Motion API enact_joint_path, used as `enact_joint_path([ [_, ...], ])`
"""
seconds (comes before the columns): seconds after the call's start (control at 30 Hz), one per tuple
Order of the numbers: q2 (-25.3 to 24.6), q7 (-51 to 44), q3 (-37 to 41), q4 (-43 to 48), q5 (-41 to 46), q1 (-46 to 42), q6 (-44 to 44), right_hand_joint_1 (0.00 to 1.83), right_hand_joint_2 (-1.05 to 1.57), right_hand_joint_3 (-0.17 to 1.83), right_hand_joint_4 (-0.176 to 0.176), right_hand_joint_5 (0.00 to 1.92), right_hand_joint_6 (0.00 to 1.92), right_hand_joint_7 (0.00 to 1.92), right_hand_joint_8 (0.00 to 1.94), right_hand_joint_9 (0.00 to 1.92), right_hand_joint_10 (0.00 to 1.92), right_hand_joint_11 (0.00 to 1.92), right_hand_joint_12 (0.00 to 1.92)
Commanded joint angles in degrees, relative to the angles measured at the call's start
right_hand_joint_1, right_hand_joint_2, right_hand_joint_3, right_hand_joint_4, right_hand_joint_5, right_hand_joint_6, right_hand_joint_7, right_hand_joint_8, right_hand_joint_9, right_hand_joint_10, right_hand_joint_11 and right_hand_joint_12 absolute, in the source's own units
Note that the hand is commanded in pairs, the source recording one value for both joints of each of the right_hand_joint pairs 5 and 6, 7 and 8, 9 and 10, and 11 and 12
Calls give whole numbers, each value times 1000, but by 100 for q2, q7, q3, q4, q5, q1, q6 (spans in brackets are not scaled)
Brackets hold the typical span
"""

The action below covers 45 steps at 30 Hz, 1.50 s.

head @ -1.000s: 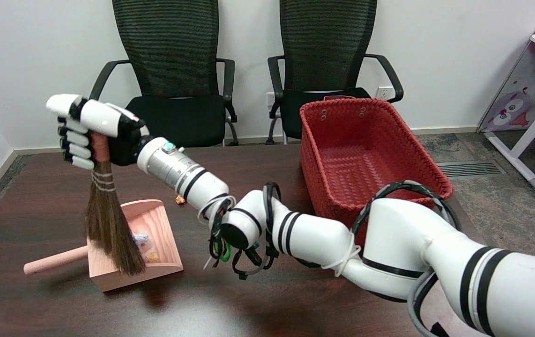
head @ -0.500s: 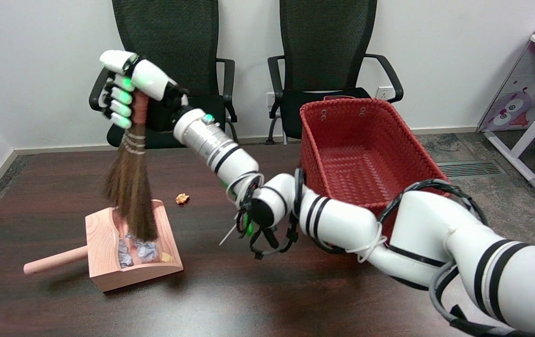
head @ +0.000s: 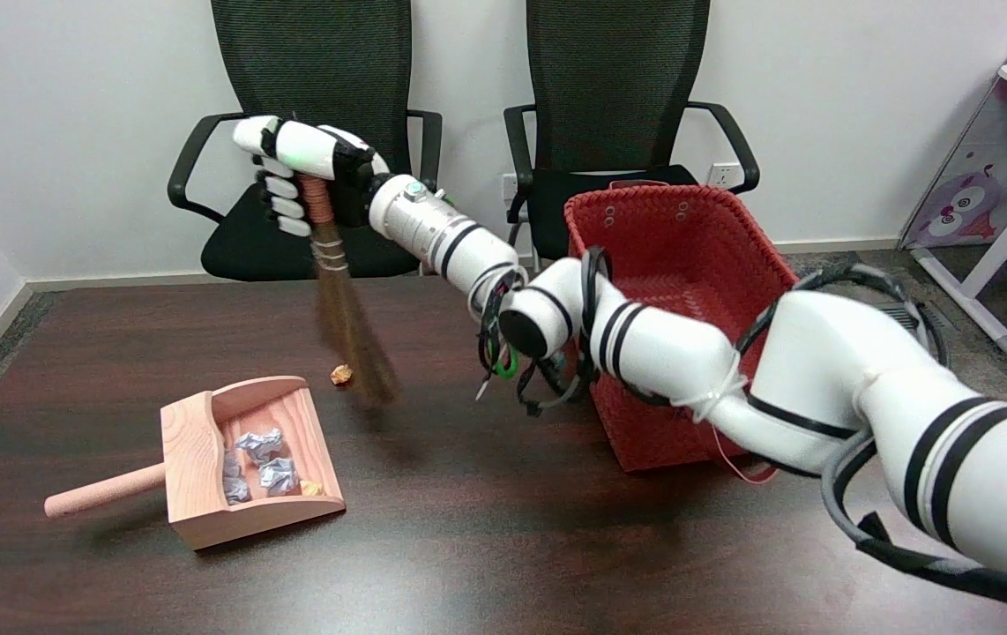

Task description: Sweep the paper ball into the dustpan.

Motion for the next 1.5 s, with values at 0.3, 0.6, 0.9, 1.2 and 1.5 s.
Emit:
enact_joint_path([
  [0.3, -268, -1148, -857, 1435, -628, 835, 850, 742, 1412, 1507, 10, 1920, 1920, 1920, 1920, 1920, 1920, 1920, 1920],
  [0.6, -813, -1148, -919, 1994, -781, 579, 387, 708, 1411, 1648, 14, 1920, 1920, 1920, 1920, 1920, 1920, 1920, 1920],
  [0.9, -1215, -1148, -897, 2152, -781, 235, 117, 711, 1366, 1683, 13, 1920, 1920, 1920, 1920, 1920, 1920, 1920, 1920],
  [1.2, -1577, -1122, -736, 2189, -702, -20, -61, 704, 1329, 1720, 12, 1920, 1920, 1920, 1920, 1920, 1920, 1920, 1920],
  [1.5, -1869, -1148, -452, 2302, -682, -196, -252, 688, 1297, 1769, 8, 1920, 1920, 1920, 1920, 1920, 1920, 1920, 1920],
])
